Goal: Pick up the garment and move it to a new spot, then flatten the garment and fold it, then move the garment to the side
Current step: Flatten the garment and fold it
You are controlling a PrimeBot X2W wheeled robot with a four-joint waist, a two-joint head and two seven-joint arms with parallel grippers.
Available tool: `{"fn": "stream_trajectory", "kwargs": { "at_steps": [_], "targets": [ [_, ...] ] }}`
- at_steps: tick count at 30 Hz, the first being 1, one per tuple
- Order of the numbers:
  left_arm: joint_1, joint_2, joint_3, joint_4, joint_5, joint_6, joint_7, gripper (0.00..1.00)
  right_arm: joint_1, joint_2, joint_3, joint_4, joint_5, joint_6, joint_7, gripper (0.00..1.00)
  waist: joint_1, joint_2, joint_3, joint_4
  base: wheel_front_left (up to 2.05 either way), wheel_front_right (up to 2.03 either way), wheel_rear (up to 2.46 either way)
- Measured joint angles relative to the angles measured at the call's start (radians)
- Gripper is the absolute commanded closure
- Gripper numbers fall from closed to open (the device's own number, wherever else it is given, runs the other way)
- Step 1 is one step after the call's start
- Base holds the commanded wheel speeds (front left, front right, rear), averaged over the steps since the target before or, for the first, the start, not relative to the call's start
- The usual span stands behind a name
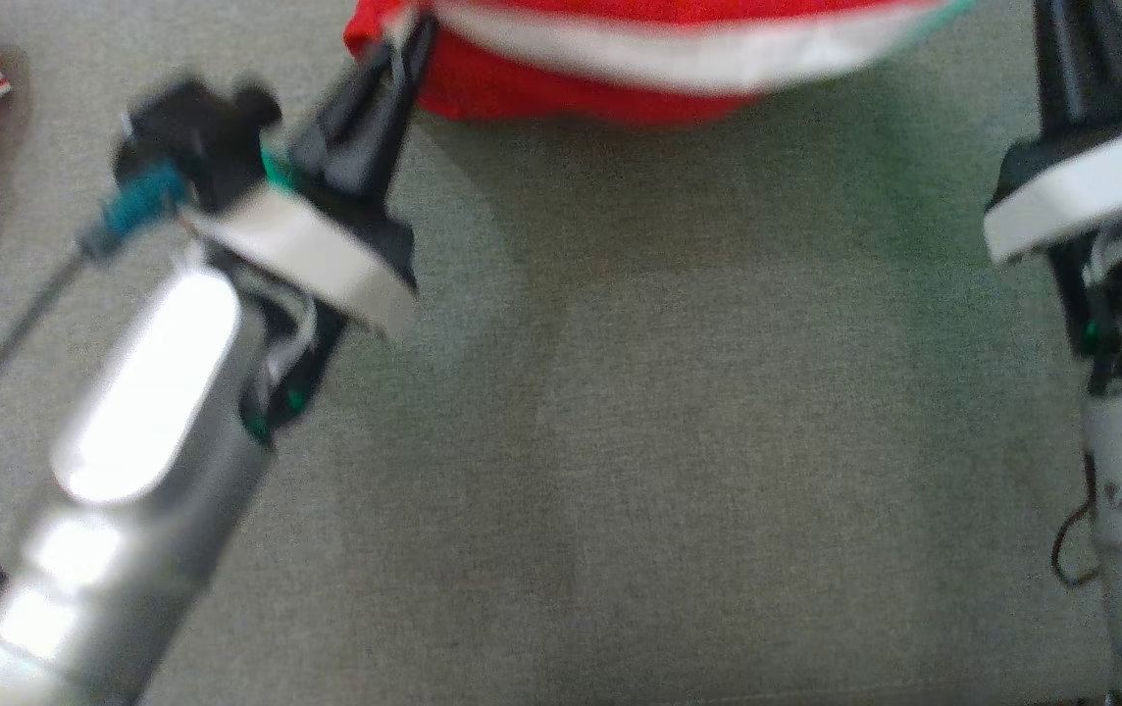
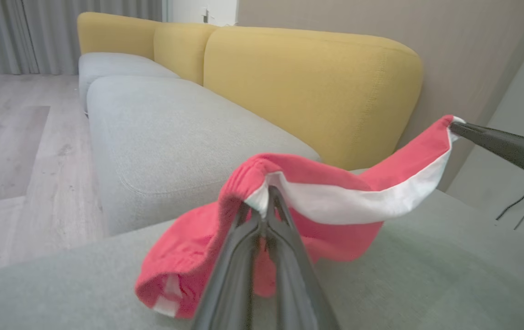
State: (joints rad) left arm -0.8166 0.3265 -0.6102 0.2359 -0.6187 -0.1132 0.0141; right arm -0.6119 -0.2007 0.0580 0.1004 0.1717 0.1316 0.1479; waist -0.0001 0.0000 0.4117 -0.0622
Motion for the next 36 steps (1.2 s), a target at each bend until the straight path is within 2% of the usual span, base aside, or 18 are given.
{"fn": "stream_trajectory", "kwargs": {
  "at_steps": [2,8,14,22,25,31,36],
  "targets": [
    [0.074,-0.002,-0.005,-0.015,-0.011,0.005,-0.030,1.00,0.048,0.002,-0.005,-0.001,0.007,0.000,-0.019,1.00,0.0001,0.0000,-0.013,0.004,0.00,0.00,0.00],
    [0.262,-0.018,-0.022,-0.104,-0.029,0.055,-0.101,1.00,0.244,0.042,-0.068,-0.056,0.032,0.000,-0.060,1.00,0.0000,0.0000,-0.069,0.016,0.00,0.00,0.00],
    [0.452,-0.013,-0.047,-0.231,-0.043,0.116,-0.121,1.00,0.454,0.094,-0.106,-0.195,0.023,0.000,-0.063,1.00,-0.0001,0.0000,-0.154,0.018,0.00,0.00,0.00],
    [0.685,0.025,-0.080,-0.464,-0.068,0.228,-0.090,1.00,0.729,0.131,-0.174,-0.468,0.021,0.000,0.041,1.00,-0.0003,0.0001,-0.290,0.004,0.00,0.00,0.00],
    [0.756,0.030,-0.112,-0.517,-0.081,0.253,-0.068,1.00,0.805,0.140,-0.203,-0.541,0.021,0.000,0.093,1.00,-0.0003,0.0001,-0.323,0.012,0.00,0.00,0.00],
    [0.796,0.002,-0.146,-0.514,-0.099,0.264,-0.058,1.00,0.822,0.146,-0.214,-0.552,0.010,0.000,0.171,1.00,0.0001,0.0000,-0.315,0.067,0.00,0.00,0.00],
    [0.783,-0.093,-0.158,-0.391,-0.185,0.250,-0.068,1.00,0.687,0.084,-0.213,-0.435,0.010,0.000,0.223,1.00,0.0002,0.0001,-0.249,0.123,0.00,0.00,0.00]
  ]
}}
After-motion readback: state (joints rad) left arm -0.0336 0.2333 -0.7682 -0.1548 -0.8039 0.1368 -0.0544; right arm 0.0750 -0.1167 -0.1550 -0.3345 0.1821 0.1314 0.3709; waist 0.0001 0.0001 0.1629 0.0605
